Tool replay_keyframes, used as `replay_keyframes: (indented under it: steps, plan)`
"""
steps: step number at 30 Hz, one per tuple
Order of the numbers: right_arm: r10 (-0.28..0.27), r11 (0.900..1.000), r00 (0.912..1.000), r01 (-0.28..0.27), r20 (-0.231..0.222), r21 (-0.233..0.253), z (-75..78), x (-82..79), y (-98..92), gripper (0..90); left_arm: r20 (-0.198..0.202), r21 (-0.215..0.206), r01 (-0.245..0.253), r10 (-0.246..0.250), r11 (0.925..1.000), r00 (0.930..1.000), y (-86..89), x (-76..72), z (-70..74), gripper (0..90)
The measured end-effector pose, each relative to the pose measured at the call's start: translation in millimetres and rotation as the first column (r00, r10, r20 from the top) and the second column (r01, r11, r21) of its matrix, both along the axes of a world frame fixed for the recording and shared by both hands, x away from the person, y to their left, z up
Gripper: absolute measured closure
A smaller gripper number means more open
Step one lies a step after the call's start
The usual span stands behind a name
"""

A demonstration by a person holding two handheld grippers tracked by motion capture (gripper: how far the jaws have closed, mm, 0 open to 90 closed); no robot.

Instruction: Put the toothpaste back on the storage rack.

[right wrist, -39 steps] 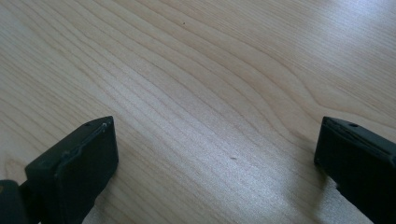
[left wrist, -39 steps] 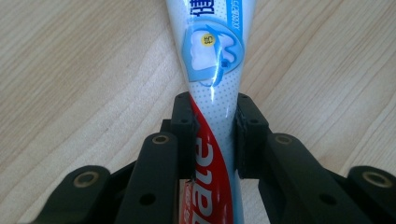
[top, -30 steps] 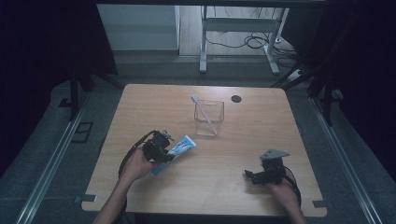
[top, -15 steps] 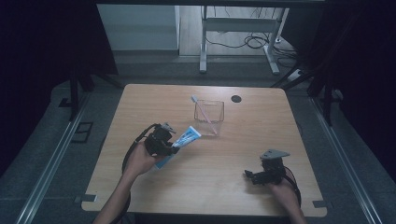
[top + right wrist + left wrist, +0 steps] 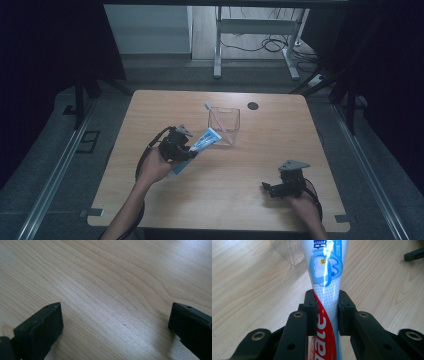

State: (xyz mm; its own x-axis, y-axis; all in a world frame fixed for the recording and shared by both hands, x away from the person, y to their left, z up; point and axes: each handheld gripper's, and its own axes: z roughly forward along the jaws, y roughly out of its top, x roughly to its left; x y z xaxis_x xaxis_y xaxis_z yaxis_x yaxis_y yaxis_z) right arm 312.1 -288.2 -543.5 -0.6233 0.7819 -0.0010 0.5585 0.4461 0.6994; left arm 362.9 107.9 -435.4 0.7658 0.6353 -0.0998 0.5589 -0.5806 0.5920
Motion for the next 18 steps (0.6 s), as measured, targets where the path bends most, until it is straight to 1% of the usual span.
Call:
replay_keyframes:
  steps: [2,9,13,18]
  plan:
    - [-0.001,1.000,1.0000,0.001,-0.002,0.001,0.0,-0.1,0.1,0.0,0.009,-0.003,0.003,-0.003,1.0000,1.0000,-0.8,1.0,2.4,73.8]
    - [-0.001,1.000,1.0000,0.001,-0.002,-0.001,0.1,-0.1,0.0,0.0,0.031,-0.052,-0.006,0.008,0.9987,0.9995,-5.4,5.6,15.8,73.8]
    - [-0.001,1.000,1.0000,0.001,-0.001,0.001,0.1,-0.1,0.0,0.0,0.052,-0.066,-0.005,0.009,0.9978,0.9986,-7.7,9.2,24.7,73.8]
    - [0.002,1.000,1.0000,-0.002,-0.001,-0.002,0.1,0.0,-0.1,0.0,0.068,-0.099,-0.021,0.028,0.9949,0.9973,-10.6,14.4,30.2,73.8]
